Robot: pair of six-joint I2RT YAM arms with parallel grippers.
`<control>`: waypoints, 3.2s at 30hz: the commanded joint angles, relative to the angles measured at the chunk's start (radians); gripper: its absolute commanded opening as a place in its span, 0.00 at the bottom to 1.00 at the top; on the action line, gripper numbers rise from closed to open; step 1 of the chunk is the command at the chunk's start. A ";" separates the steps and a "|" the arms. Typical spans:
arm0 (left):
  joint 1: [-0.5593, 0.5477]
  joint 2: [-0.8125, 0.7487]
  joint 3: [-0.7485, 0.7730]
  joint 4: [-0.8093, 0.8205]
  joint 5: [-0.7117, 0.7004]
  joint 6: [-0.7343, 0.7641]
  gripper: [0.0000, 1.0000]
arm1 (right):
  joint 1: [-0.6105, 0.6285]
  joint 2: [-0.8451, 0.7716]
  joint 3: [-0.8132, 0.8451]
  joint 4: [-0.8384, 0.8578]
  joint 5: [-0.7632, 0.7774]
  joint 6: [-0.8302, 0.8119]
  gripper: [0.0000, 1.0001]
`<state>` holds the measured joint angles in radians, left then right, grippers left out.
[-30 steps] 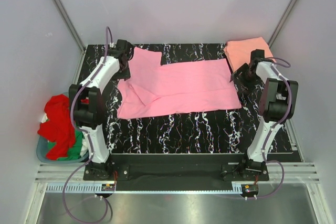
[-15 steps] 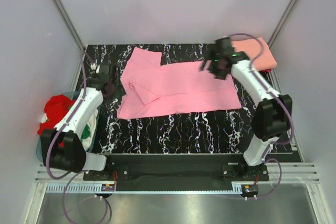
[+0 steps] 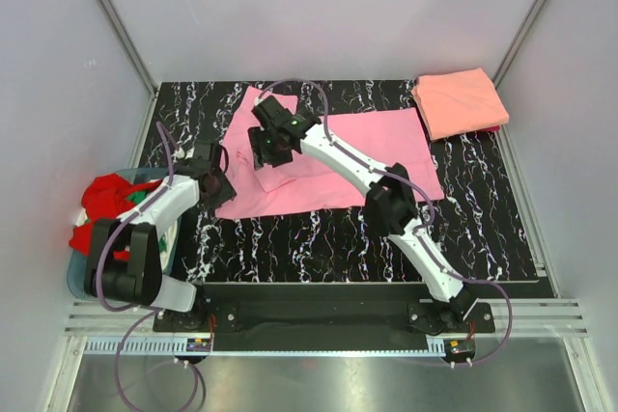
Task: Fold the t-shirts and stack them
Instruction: Fold the tshirt
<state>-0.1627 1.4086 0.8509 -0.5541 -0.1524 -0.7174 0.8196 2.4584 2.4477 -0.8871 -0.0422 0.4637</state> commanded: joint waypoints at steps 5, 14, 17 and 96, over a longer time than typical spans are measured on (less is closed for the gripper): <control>0.028 0.107 -0.081 0.106 0.008 -0.027 0.41 | 0.055 0.086 0.090 -0.101 0.097 -0.088 0.57; 0.054 0.115 -0.113 0.126 -0.004 -0.025 0.40 | 0.087 0.157 0.126 -0.105 0.131 -0.119 0.54; 0.055 0.118 -0.115 0.128 -0.001 -0.025 0.40 | 0.104 0.168 0.126 -0.101 0.151 -0.129 0.53; 0.118 0.351 0.628 0.013 0.085 0.122 0.72 | -0.557 -1.021 -1.461 0.453 -0.158 0.073 0.99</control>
<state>-0.0757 1.5909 1.2480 -0.5503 -0.1402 -0.6369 0.2554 1.4914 1.0111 -0.5369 -0.0669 0.4870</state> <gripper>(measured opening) 0.732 0.984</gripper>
